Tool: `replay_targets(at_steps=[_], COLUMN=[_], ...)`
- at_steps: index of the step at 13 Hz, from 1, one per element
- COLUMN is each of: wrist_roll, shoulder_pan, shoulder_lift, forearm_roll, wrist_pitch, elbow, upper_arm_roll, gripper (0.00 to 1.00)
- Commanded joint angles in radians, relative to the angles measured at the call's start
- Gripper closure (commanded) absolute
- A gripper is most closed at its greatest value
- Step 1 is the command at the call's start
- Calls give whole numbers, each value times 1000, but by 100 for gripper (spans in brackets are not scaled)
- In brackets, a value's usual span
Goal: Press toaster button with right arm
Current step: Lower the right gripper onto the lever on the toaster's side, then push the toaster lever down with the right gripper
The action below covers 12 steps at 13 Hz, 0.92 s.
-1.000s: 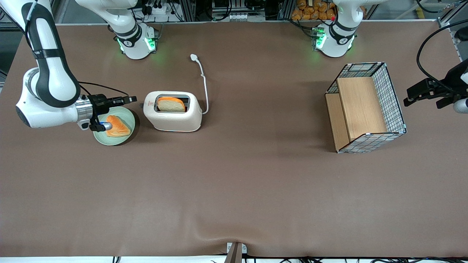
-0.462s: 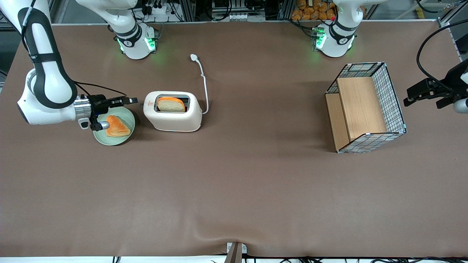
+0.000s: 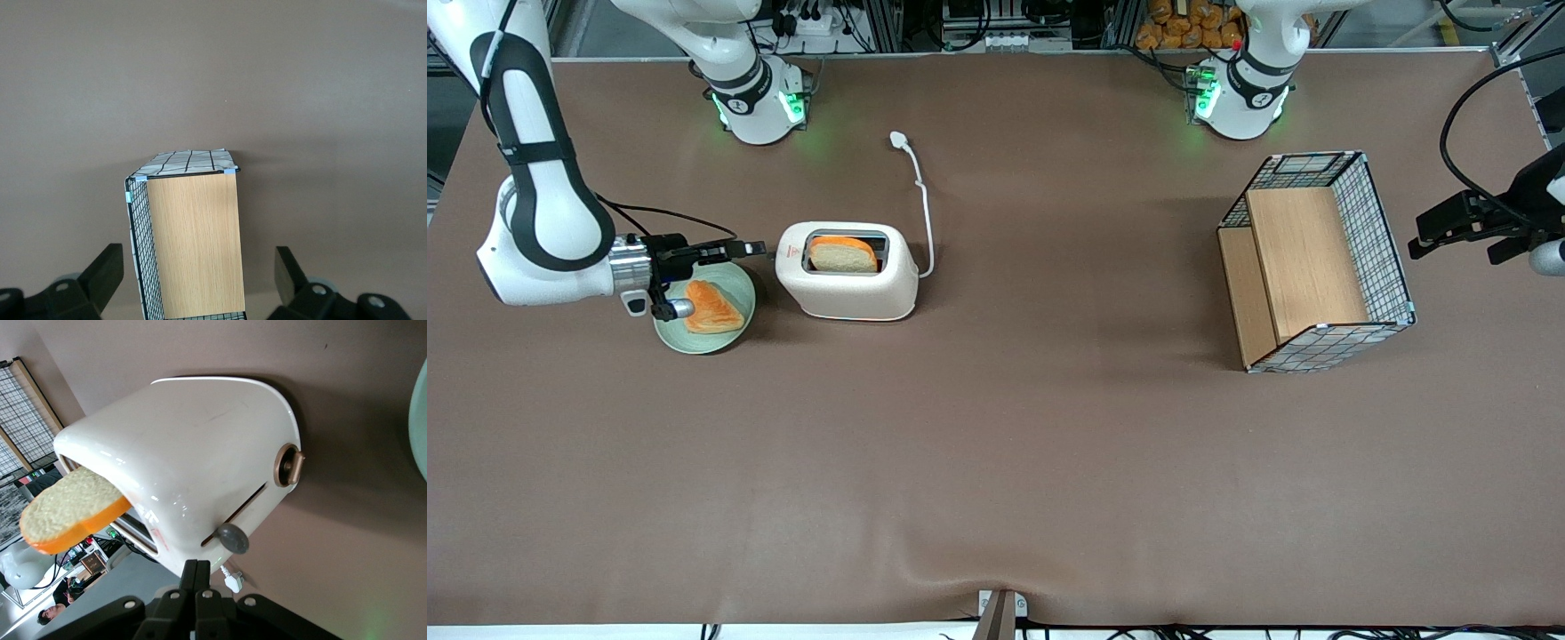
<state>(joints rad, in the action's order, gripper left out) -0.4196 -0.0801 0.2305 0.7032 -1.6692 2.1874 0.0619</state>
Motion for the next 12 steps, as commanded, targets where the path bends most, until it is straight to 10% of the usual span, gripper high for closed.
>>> replay_targets(at_steps=[1,12], wrist_roll=[-37,-50], shoulder_pan=[-18,-12], shoulder_lift=[24,50], forearm_roll=[27,36], wrist_pitch=[-23,-29], elbow=[9,9], upper_arm_roll=[-10,-10], gripper=[100,100])
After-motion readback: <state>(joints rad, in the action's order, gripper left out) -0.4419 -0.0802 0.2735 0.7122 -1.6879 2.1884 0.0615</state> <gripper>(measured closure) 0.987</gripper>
